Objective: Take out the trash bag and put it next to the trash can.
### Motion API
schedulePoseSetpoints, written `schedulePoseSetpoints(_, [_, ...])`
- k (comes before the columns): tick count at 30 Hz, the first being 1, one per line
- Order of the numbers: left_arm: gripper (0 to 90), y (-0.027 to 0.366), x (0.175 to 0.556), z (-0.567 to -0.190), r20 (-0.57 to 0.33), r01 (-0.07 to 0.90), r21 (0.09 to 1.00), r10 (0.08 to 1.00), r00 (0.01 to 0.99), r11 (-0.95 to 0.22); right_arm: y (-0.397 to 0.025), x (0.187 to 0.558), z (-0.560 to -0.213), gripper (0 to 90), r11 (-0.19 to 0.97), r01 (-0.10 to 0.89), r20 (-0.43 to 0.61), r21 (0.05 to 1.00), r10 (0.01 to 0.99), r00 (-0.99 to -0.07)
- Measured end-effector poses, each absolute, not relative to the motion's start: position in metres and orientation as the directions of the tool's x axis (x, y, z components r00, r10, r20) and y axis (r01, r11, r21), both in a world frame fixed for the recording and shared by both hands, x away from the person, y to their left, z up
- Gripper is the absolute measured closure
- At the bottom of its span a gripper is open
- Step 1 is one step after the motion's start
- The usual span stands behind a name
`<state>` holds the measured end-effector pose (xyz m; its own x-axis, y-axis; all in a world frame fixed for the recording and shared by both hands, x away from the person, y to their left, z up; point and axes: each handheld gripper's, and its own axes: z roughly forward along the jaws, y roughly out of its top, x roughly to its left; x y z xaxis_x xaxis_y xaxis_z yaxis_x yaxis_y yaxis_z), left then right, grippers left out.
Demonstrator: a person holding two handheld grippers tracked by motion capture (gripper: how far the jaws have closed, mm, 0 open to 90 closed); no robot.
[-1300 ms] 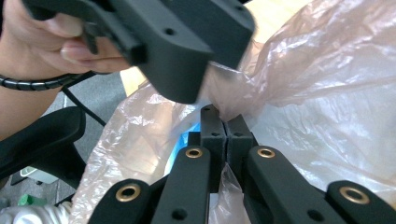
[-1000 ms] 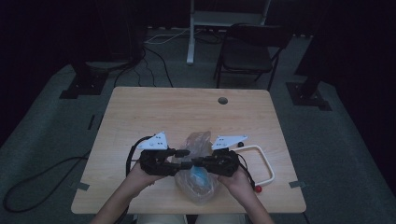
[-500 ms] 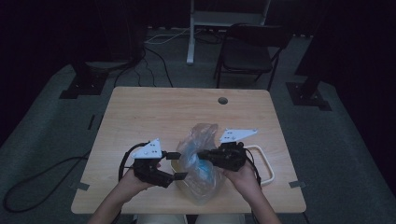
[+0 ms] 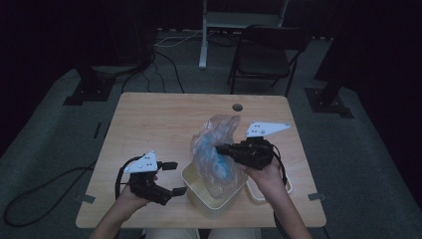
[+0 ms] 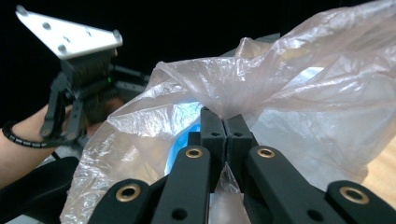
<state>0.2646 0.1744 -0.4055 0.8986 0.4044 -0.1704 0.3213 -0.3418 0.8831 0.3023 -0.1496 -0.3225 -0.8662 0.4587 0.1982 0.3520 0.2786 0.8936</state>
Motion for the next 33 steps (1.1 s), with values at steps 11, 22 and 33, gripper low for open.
schedulePoseSetpoints(11, [0.4,0.190,0.255,-0.433,-0.101,0.337,0.840,0.487,0.868,-0.426,-0.156,0.331,-0.280,89.3,0.234,0.330,0.168,0.915,0.522,-0.836])
schedulePoseSetpoints(22, [0.4,0.218,0.251,-0.485,-0.096,0.435,0.814,0.650,0.754,-0.385,-0.170,0.374,-0.283,89.2,0.148,0.392,0.235,0.908,0.595,-0.769])
schedulePoseSetpoints(33, [0.4,0.248,0.243,-0.519,-0.061,0.486,0.796,0.750,0.658,-0.362,-0.187,0.423,-0.329,89.1,0.102,0.509,0.301,0.854,0.702,-0.645])
